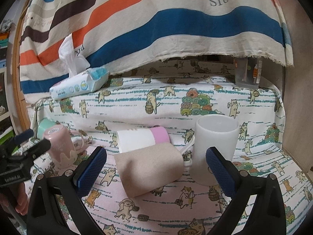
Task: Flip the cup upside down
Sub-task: 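Reach the left tool to the beige cup lying on its side and grasp it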
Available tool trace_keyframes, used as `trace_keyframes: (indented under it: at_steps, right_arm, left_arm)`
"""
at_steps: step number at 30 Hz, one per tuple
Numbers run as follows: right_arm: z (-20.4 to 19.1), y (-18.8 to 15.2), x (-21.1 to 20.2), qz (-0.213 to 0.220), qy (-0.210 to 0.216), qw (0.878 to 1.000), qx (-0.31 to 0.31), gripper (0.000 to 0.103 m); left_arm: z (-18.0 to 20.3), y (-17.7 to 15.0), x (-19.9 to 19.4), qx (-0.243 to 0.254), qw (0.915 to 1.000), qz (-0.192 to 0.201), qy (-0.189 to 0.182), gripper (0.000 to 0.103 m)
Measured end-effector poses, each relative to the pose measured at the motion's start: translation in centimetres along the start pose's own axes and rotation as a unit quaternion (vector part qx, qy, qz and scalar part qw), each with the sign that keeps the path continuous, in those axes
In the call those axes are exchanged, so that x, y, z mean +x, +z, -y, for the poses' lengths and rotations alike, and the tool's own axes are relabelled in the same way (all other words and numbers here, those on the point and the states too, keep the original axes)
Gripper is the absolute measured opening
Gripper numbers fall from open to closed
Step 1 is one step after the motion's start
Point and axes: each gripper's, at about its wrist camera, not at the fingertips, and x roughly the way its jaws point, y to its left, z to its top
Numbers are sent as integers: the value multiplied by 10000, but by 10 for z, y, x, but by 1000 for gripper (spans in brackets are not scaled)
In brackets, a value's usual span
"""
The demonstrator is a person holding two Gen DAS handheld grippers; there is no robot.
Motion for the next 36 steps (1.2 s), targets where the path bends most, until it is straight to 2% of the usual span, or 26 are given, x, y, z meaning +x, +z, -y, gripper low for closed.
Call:
trace_keyframes:
  at_steps: [4,7,10,13,15,17,18,24,30,36]
  right_arm:
    - [9,6,-8,215,-117,9996,135,102]
    - [14,7,-14,497,-422,9978,150,102]
    - [17,11,-15,507,-475,9974,189,102]
    - [24,14,-19,555,-412,9970,341,102]
    - [29,16,-19,505,-379,9971,417,102]
    - [35,18,-18,430,-315,9970,562,102]
    - [39,18,-18,403,-297,9965,666,102]
    - [61,20,-12,165,-158,9921,1234,102]
    - [75,18,-6,-39,-46,9867,1622,102]
    - [75,16,-2,-137,-58,9867,1621,102]
  left_arm:
    - [5,1,2,173,9996,-58,-193,103]
    - [10,7,10,324,9988,-244,-265,103]
    - [16,18,15,207,9959,-507,-723,103]
    - [33,29,21,303,9920,-769,-953,103]
    - [47,33,29,391,9859,-1046,-1249,103]
    - [62,33,39,501,9746,-1376,-1691,103]
    - [69,32,43,581,9718,-1438,-1777,103]
    - [108,21,80,921,9561,-1898,-2035,103]
    - [126,22,101,1120,9514,-1978,-2076,103]
    - [138,12,112,1285,9474,-2073,-2070,103]
